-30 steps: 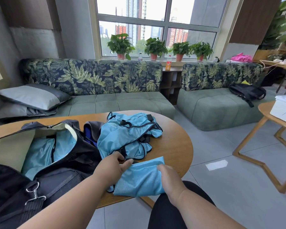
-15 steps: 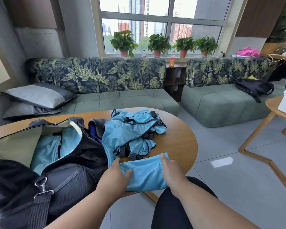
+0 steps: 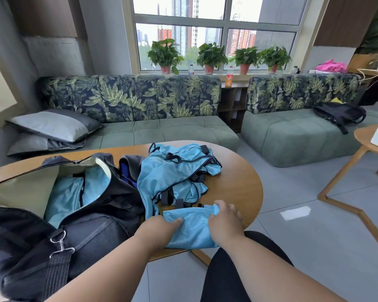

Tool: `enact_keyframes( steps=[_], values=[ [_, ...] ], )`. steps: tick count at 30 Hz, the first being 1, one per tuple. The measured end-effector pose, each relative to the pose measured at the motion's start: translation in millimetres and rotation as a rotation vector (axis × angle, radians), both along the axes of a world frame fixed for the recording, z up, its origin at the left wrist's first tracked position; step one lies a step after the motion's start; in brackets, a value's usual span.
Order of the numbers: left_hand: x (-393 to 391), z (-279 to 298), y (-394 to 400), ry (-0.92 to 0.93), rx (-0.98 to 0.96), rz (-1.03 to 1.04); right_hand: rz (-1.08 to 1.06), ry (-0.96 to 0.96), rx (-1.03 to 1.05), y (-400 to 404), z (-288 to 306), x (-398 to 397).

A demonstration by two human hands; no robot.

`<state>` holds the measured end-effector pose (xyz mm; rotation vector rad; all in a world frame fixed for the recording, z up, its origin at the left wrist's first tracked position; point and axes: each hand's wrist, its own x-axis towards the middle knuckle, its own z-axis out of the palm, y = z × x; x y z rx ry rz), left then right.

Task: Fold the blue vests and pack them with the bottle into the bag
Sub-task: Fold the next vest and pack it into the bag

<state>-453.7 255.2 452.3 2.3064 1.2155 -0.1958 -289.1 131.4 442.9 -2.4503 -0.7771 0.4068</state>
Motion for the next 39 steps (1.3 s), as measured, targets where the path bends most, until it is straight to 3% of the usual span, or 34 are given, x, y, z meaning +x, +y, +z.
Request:
enact_keyframes(
  steps=[3, 7, 11, 18, 22, 28, 32, 39],
  values=[
    [7, -2, -4, -0.143, -0.128, 0.177, 0.012, 0.085, -0.042, 0, 5, -2],
    [10, 5, -15, -0.093, 0.012, 0.130, 0.053, 0.146, -0.029, 0, 8, -4],
    [7, 3, -10, -0.151, -0.041, 0.191, 0.039, 0.329, 0.081, -1, 10, -1],
    [1, 1, -5, -0.554, -0.299, 0.421, 0.073, 0.595, 0.279, -4, 9, 2],
    [-1, 7, -11, -0.674, -0.384, 0.391, 0.062, 0.555, 0.285, -4, 11, 1],
    [-1, -1, -3, -0.624, -0.524, 0.387, 0.019, 0.553, 0.304, -4, 15, 0],
    [1, 1, -3, -0.571, -0.369, 0.385, 0.031, 0.553, 0.297, -5, 14, -1],
    [-12, 6, -5, -0.829, -0.389, 0.440, 0.140, 0.561, 0.279, -10, 14, -5]
  ],
)
